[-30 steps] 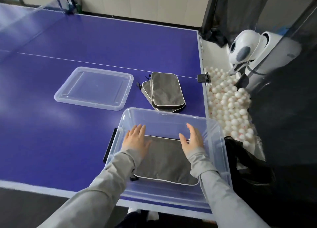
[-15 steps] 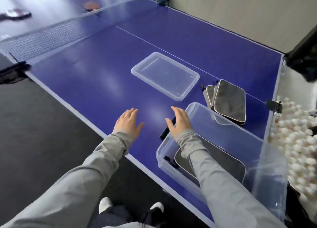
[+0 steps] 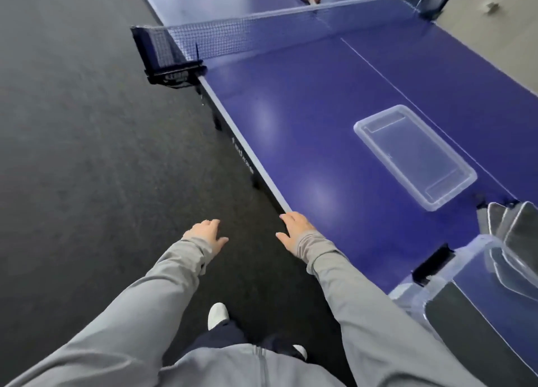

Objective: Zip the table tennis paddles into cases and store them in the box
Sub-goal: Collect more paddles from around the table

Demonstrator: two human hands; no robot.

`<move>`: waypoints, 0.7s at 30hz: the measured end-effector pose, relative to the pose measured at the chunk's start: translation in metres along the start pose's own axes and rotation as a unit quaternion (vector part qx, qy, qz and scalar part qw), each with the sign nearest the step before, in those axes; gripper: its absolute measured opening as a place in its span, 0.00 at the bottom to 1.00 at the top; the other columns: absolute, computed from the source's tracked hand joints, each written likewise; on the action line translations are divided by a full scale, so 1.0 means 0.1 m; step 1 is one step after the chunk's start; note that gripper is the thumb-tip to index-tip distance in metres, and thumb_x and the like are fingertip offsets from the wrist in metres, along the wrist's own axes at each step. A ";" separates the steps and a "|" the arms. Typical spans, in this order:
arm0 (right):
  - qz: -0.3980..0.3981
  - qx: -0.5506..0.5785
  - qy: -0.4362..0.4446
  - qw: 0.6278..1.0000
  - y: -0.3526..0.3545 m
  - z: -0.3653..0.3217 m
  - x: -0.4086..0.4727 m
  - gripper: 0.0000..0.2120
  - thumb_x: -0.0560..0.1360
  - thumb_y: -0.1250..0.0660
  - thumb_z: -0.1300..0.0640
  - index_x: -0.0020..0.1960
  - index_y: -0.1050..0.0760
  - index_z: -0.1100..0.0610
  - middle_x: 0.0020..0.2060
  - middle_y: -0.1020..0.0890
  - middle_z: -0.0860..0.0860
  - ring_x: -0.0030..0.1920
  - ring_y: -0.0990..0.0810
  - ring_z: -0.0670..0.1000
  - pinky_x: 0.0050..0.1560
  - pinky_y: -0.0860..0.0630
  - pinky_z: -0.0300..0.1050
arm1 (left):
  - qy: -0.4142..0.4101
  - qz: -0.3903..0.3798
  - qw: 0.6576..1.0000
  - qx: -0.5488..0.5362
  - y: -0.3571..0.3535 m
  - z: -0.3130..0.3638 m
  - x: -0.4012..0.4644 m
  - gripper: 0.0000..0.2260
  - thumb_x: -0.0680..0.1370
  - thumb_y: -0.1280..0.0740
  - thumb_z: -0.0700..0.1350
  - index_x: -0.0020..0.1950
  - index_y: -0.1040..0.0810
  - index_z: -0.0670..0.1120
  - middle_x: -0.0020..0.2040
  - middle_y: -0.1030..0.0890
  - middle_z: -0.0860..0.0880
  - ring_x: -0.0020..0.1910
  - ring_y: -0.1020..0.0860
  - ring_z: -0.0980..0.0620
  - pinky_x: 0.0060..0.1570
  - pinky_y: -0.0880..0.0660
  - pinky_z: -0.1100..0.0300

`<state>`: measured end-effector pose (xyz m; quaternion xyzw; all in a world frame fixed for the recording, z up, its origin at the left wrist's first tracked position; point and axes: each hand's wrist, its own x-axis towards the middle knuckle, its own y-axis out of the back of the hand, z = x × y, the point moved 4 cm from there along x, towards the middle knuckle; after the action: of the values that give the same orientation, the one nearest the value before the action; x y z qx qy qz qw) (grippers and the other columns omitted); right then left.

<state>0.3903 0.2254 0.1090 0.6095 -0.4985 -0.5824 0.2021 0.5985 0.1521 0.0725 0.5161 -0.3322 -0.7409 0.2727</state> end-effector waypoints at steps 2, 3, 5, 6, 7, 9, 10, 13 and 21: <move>-0.040 -0.033 0.019 0.998 -0.16 -0.30 0.16 0.25 0.79 0.41 0.50 0.73 0.42 0.57 0.72 0.38 0.54 0.73 0.40 0.54 0.73 0.41 0.49 | 0.046 -0.025 0.999 -0.009 -0.04 -0.50 0.00 0.25 0.78 0.38 0.56 0.71 0.37 0.46 0.68 0.30 0.45 0.67 0.31 0.44 0.64 0.32 0.50; -0.056 -0.043 0.029 0.997 -0.22 -0.44 0.24 0.25 0.79 0.41 0.50 0.73 0.42 0.57 0.72 0.37 0.53 0.73 0.39 0.54 0.73 0.40 0.49 | 0.065 -0.034 0.997 -0.019 -0.06 -0.73 0.00 0.26 0.78 0.38 0.55 0.71 0.38 0.45 0.68 0.30 0.44 0.67 0.31 0.43 0.65 0.33 0.50; -0.078 -0.057 0.042 0.994 -0.30 -0.69 0.39 0.25 0.79 0.41 0.50 0.73 0.41 0.56 0.72 0.36 0.53 0.72 0.37 0.54 0.72 0.38 0.50 | 0.096 -0.042 0.994 -0.043 -0.10 -1.14 -0.02 0.26 0.78 0.38 0.54 0.72 0.38 0.43 0.68 0.30 0.42 0.67 0.31 0.43 0.66 0.34 0.51; -0.089 -0.066 0.046 0.993 -0.33 -0.79 0.47 0.25 0.78 0.41 0.50 0.73 0.41 0.56 0.72 0.36 0.53 0.71 0.37 0.54 0.72 0.38 0.50 | 0.110 -0.045 0.991 -0.055 -0.11 -1.32 -0.02 0.27 0.78 0.38 0.54 0.72 0.39 0.43 0.68 0.30 0.41 0.68 0.31 0.42 0.66 0.35 0.52; -0.100 -0.075 0.050 0.991 -0.35 -0.88 0.54 0.25 0.78 0.41 0.50 0.73 0.41 0.56 0.72 0.36 0.53 0.71 0.36 0.54 0.71 0.38 0.50 | 0.123 -0.048 0.989 -0.067 -0.12 -1.47 -0.04 0.27 0.78 0.38 0.54 0.72 0.39 0.42 0.68 0.30 0.41 0.68 0.31 0.42 0.66 0.35 0.53; -0.115 -0.091 0.054 0.988 -0.37 -1.04 0.70 0.25 0.78 0.41 0.49 0.73 0.41 0.55 0.71 0.35 0.54 0.71 0.36 0.55 0.71 0.37 0.50 | 0.147 -0.050 0.984 -0.083 -0.12 -1.73 -0.06 0.26 0.78 0.38 0.54 0.72 0.38 0.42 0.68 0.29 0.41 0.68 0.31 0.42 0.66 0.34 0.53; -0.123 -0.096 0.054 0.986 -0.37 -1.11 0.79 0.25 0.78 0.41 0.49 0.73 0.41 0.55 0.71 0.35 0.54 0.70 0.35 0.55 0.70 0.36 0.51 | 0.158 -0.052 0.982 -0.091 -0.11 -1.83 -0.06 0.26 0.78 0.38 0.54 0.72 0.38 0.42 0.68 0.29 0.41 0.68 0.31 0.42 0.66 0.34 0.53; -0.142 -0.115 0.067 0.981 -0.37 -1.33 1.06 0.25 0.78 0.41 0.49 0.73 0.41 0.55 0.70 0.35 0.55 0.71 0.36 0.55 0.70 0.36 0.52 | 0.182 -0.049 0.975 -0.115 -0.04 -2.05 -0.01 0.27 0.78 0.38 0.54 0.73 0.39 0.42 0.68 0.29 0.41 0.68 0.31 0.42 0.66 0.35 0.53; -0.181 -0.130 0.112 0.968 -0.28 -1.89 1.97 0.25 0.79 0.42 0.49 0.72 0.41 0.55 0.69 0.34 0.55 0.70 0.35 0.56 0.68 0.35 0.52 | 0.230 -0.057 0.962 -0.139 0.29 -2.39 0.47 0.26 0.79 0.39 0.53 0.73 0.39 0.44 0.69 0.30 0.42 0.68 0.32 0.44 0.66 0.35 0.54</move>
<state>0.5382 0.0080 0.0314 0.7191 -0.2741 -0.5975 0.2252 0.8117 0.0482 0.0091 0.6476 -0.1241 -0.6557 0.3679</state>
